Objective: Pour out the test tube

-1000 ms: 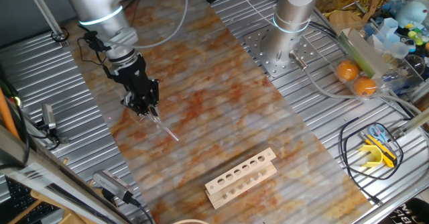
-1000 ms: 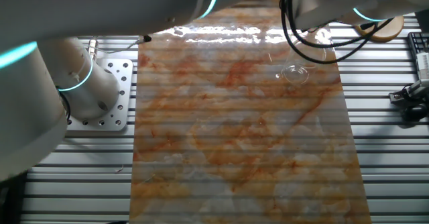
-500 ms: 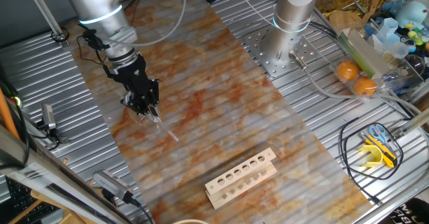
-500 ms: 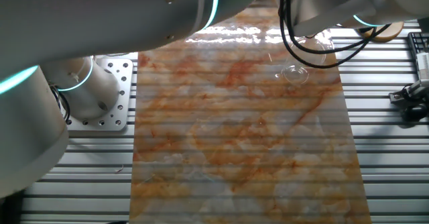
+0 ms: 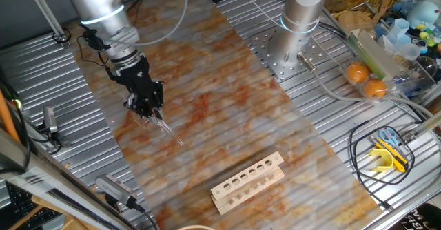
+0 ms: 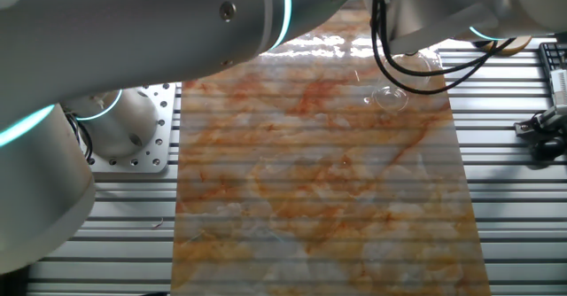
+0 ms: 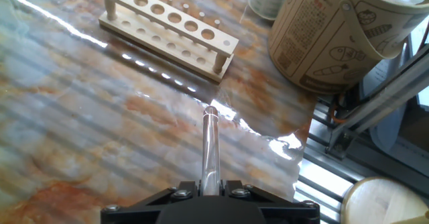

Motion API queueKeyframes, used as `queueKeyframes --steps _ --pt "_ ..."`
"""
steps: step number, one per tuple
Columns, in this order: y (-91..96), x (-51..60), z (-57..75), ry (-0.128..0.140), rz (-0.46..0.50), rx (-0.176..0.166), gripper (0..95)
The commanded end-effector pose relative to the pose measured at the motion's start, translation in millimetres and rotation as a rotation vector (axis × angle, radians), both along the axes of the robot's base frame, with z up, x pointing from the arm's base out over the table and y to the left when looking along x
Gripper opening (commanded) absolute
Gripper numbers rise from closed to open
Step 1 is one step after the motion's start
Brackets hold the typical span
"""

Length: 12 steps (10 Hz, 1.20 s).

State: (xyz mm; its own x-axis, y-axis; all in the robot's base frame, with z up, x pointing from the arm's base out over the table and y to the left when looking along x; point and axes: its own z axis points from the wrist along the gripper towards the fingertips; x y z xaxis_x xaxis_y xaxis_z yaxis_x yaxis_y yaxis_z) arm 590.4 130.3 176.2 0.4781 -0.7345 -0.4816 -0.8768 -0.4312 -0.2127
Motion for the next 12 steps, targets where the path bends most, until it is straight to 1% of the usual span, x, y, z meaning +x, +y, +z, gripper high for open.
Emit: queueKeyframes --steps 1,12 --pt "0.1 -0.2 0.2 -0.001 -0.003 0.008 0.0" --pt "-0.8 0.5 -2.1 -0.006 0.005 0.033 0.0"
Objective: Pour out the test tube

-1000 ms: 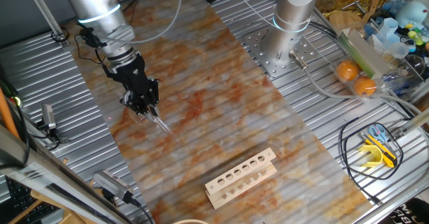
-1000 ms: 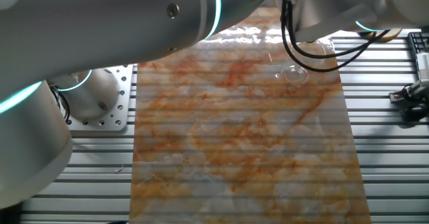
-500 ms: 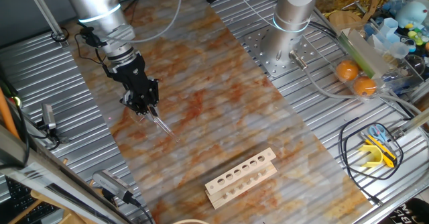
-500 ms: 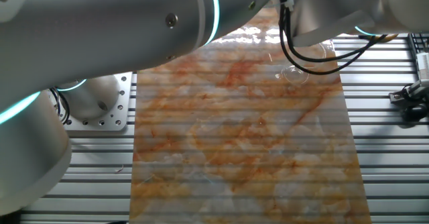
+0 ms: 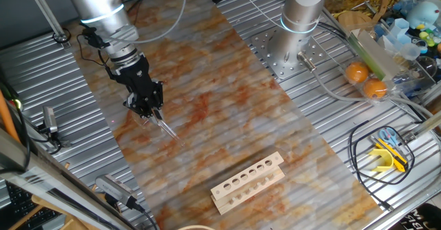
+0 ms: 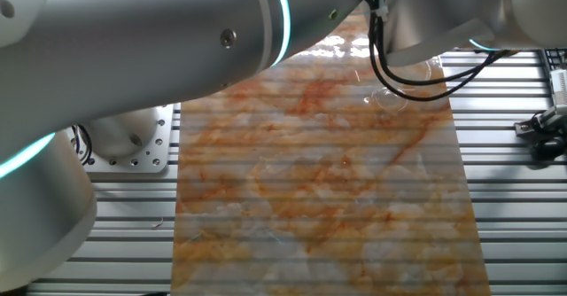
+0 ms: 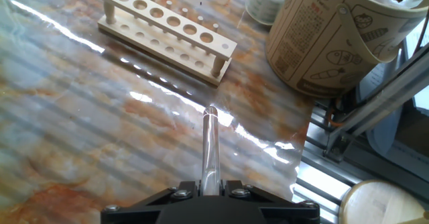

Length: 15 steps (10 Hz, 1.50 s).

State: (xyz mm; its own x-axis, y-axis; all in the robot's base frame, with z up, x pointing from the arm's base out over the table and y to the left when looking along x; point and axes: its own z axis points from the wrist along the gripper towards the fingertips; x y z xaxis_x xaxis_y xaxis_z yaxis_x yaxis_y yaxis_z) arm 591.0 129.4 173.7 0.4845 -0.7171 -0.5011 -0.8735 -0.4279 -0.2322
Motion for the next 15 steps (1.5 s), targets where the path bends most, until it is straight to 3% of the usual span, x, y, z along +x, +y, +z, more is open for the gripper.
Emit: queueKeyframes --steps 1,15 --pt "0.1 -0.1 0.4 0.001 0.001 0.003 0.0" --pt "-3.6 6.6 -1.2 0.002 0.02 0.019 0.0"
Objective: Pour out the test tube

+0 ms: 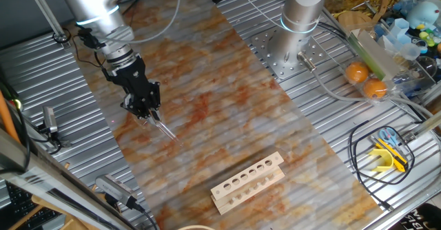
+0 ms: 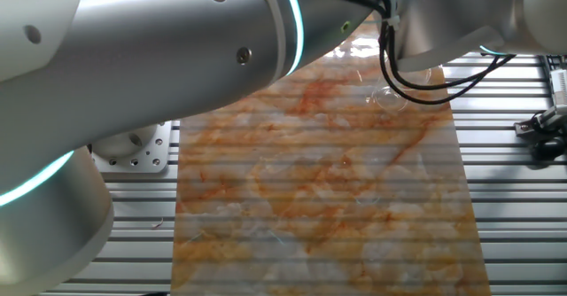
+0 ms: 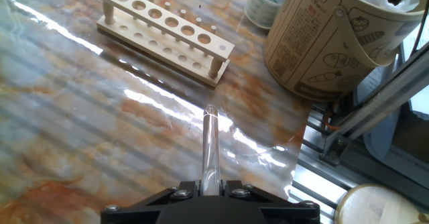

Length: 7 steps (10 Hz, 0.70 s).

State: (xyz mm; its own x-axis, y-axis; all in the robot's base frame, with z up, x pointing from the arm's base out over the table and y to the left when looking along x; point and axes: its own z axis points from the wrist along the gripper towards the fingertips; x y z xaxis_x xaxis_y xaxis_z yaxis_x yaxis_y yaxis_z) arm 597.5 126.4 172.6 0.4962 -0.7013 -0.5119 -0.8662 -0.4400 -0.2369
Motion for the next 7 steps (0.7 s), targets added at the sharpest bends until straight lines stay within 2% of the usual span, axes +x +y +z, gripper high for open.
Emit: queueKeyframes --steps 1,7 --pt "-1.4 0.3 -0.6 0.001 0.003 0.009 0.0" --pt "-1.4 6.0 -2.4 0.005 0.003 0.023 0.0"
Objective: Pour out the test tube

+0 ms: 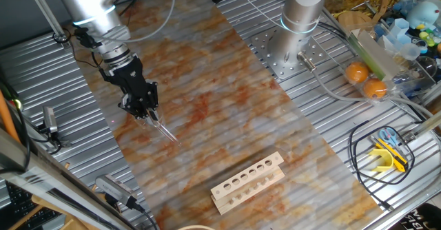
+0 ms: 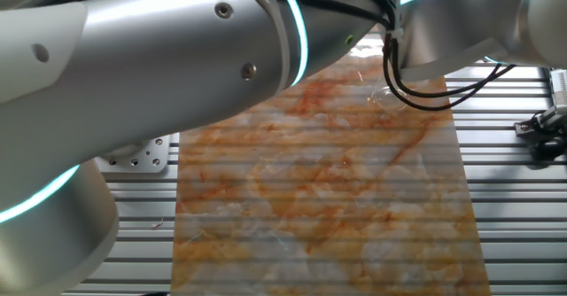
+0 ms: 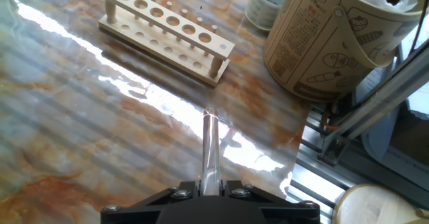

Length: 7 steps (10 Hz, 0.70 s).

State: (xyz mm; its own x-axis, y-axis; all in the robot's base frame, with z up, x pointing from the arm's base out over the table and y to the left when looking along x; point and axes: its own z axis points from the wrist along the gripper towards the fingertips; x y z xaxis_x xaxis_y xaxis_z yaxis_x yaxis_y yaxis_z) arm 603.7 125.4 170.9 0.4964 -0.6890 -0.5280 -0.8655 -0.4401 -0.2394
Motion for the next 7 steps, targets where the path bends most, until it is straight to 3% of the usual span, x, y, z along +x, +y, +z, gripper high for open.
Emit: queueKeyframes --steps 1,7 --pt "-0.5 0.2 -1.0 -0.001 -0.002 0.011 0.0" --pt "-1.0 1.1 -1.2 0.003 -0.003 0.027 0.0"
